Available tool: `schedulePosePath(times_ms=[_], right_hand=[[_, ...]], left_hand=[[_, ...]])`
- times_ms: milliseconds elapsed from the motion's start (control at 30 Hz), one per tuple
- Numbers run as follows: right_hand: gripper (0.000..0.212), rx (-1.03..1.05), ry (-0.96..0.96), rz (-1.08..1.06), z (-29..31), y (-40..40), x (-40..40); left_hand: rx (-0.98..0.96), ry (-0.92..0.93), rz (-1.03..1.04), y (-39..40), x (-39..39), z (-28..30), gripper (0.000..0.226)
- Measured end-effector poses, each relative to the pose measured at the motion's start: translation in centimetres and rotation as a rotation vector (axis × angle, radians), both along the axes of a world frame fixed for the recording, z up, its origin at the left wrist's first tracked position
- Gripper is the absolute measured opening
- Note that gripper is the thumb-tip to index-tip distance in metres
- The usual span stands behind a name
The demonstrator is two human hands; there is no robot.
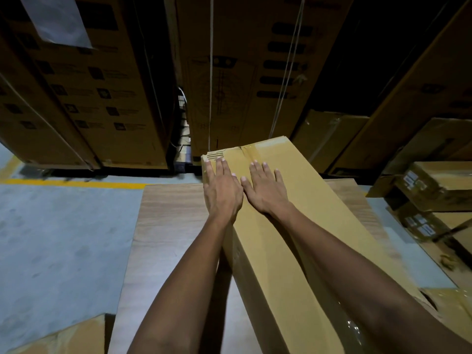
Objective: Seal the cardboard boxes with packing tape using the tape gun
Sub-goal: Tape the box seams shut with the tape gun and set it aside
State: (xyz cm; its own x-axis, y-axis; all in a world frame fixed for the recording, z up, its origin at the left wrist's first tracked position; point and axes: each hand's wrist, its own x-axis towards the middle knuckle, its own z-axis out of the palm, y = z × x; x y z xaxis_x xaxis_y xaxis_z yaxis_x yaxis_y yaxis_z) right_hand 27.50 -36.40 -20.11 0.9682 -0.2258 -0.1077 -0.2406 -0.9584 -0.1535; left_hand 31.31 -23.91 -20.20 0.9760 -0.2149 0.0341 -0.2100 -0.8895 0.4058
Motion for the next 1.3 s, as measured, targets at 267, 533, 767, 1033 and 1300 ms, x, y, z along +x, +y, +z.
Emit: schedulePosePath(times_ms=[267,533,767,1033,1300], right_hand=[[0.076,0.01,0.054,-0.084,0.7,0.2,-10.7],[0.079,0.08,0.064,-0.166,1.2,1.9,-13.6],[0.09,0.046,0.049,-0.278,1.2,4.1,-23.9],[0.08,0.068,0.032,-0.318,0.9,4.2,-24.3],[0.095,-0.013,0.089,-0.472,2.3,8.2,-34.9]], left_hand=[[-0.037,0.01,-0.004,0.1,0.2,0.0,0.058],[-0.071,0.028,-0.016,0.5,-0.3,0.5,0.057],[0.0,-0.01,-0.091,1.5,-1.5,1.4,0.053],[0.23,-0.097,-1.055,-1.5,-10.0,0.7,0.046],[0.311,-0.08,-0.931,-0.8,-9.3,1.1,0.053]])
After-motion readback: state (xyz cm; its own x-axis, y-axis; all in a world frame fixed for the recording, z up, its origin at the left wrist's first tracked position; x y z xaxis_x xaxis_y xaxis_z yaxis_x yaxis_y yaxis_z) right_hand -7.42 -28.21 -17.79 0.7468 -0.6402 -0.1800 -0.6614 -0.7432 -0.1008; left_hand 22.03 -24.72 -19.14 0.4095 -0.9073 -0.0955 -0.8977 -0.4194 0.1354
